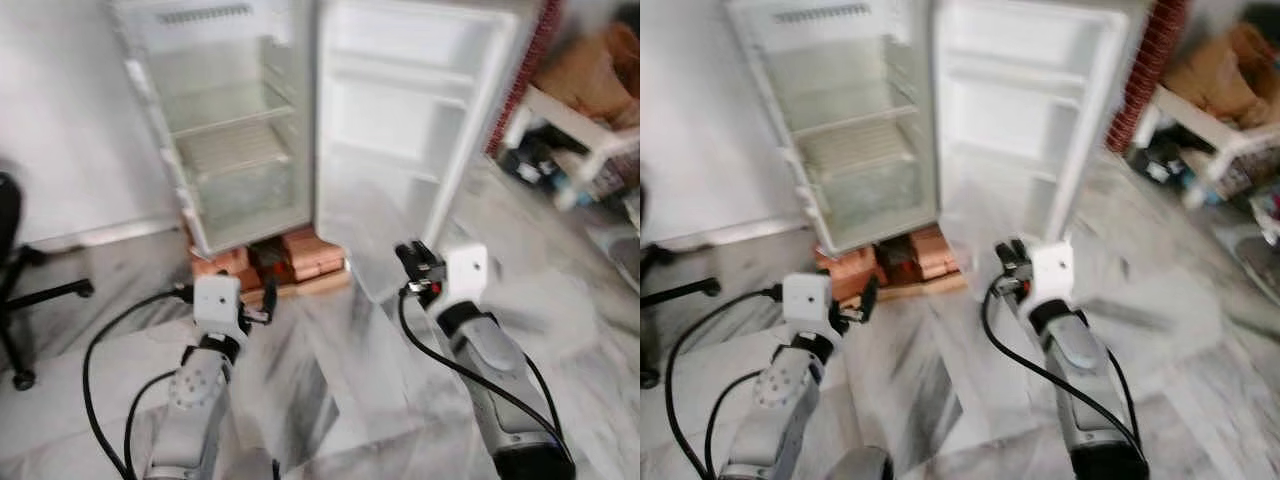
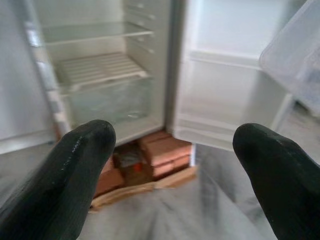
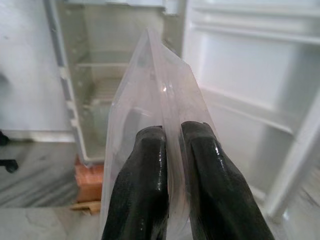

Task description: Restocking fridge

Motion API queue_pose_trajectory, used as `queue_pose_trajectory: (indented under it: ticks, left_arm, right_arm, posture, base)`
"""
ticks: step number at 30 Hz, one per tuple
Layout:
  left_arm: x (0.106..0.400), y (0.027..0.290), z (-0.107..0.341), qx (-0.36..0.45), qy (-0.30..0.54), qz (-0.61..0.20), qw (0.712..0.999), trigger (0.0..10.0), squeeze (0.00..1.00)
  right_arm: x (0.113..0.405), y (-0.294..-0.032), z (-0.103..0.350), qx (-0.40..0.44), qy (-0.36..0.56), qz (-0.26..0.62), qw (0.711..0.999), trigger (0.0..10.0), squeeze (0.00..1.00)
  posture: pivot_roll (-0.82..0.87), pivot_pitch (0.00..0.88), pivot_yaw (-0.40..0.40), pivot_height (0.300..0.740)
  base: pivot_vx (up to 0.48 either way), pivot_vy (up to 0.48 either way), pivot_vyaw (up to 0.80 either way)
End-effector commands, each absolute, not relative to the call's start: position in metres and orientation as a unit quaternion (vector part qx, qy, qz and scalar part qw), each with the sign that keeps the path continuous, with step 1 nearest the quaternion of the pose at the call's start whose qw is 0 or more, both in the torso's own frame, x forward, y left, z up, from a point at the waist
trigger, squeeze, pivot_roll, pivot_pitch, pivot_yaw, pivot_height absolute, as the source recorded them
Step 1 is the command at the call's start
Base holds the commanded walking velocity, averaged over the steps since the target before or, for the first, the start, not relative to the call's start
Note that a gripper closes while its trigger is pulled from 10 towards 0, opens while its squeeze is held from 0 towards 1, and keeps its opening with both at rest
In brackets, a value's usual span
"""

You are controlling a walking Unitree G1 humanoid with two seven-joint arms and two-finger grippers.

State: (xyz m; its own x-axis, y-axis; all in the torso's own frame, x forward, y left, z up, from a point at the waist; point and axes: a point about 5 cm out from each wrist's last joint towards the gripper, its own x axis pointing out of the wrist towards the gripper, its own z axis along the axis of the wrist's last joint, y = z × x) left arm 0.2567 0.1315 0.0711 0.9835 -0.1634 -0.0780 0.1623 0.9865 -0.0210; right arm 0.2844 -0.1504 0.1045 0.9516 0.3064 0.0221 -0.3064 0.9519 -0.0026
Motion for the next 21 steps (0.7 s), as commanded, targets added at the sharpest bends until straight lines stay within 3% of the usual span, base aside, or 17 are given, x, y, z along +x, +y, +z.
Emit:
queue_pose_trajectory:
  ticks: [1, 6, 17, 21]
  left_arm:
    - [0.2585, 0.1356, 0.0768, -0.005, 0.031, -0.083, 0.996, 10.0, 0.0]
    - [0.259, 0.1369, 0.0771, -0.007, 0.034, -0.081, 0.996, 10.0, 0.0]
    - [0.2572, 0.1358, 0.0786, -0.01, 0.035, -0.081, 0.996, 10.0, 0.0]
    - [0.2559, 0.1366, 0.076, -0.008, 0.044, -0.073, 0.996, 10.0, 0.0]
  right_arm:
    - [0.286, -0.1408, 0.1111, 0.006, -0.026, 0.166, 0.986, 10.0, 0.0]
    - [0.2832, -0.1417, 0.1089, 0.005, -0.021, 0.163, 0.986, 10.0, 0.0]
    - [0.283, -0.1401, 0.1075, 0.002, -0.017, 0.165, 0.986, 10.0, 0.0]
    - [0.2826, -0.1395, 0.1072, 0.008, -0.016, 0.162, 0.987, 10.0, 0.0]
  posture:
    - [0.12, 0.088, -0.062, 0.74]
    - [0.12, 0.097, -0.058, 0.74]
    - [0.13, 0.115, -0.061, 0.74]
    - [0.13, 0.119, -0.061, 0.74]
  base:
    - [0.39, 0.0, 0.76]
    - [0.399, 0.154, 0.71]
    - [0.406, 0.255, 0.0]
    - [0.335, 0.342, 0.75]
